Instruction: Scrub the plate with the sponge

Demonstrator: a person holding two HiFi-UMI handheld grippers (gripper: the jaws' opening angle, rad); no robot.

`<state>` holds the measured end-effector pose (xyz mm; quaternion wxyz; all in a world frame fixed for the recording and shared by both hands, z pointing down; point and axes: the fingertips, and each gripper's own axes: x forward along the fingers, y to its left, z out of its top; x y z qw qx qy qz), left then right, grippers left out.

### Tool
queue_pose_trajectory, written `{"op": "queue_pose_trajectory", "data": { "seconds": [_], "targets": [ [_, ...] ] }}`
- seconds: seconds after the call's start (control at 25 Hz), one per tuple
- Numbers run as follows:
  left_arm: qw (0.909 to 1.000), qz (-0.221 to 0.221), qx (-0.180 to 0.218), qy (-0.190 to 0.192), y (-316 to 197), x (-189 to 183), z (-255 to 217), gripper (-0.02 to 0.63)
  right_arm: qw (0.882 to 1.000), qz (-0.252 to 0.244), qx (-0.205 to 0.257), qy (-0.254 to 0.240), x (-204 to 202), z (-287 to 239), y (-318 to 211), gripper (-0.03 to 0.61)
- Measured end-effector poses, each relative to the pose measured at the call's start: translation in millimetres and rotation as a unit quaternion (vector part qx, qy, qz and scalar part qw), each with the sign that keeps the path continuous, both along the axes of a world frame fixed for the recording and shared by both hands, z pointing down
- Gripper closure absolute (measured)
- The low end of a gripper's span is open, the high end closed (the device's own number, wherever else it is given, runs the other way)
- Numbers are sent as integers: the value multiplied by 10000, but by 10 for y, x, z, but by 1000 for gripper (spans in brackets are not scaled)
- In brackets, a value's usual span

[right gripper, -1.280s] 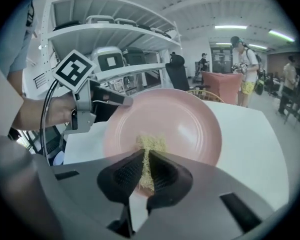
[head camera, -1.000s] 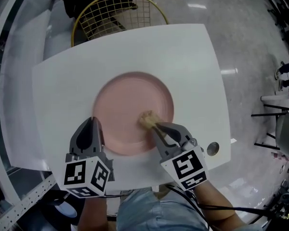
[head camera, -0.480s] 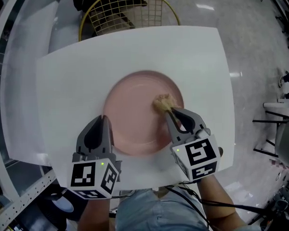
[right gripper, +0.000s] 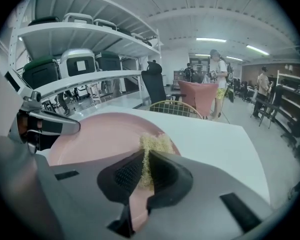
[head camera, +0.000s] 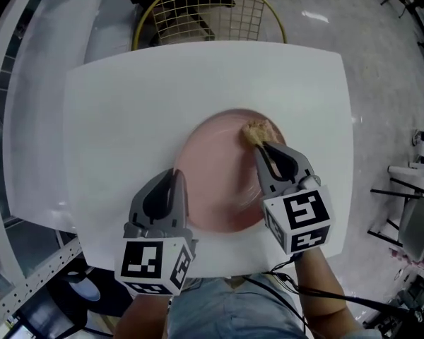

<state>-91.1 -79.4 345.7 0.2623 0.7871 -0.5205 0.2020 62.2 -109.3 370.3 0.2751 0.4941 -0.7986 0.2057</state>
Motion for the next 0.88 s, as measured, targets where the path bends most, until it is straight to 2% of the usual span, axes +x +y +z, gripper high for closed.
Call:
{"op": "queue_pose_trajectory", "data": {
  "seconds": [0.48, 0.88],
  "targets": [
    [9999, -88, -32, 72, -18, -71, 13, 591, 9972, -692, 274, 23, -478, -114, -56, 541],
    [10000, 8, -54, 57, 25, -103, 62, 591, 9908, -1308, 292, -190, -883, -198, 201, 541]
  ]
}}
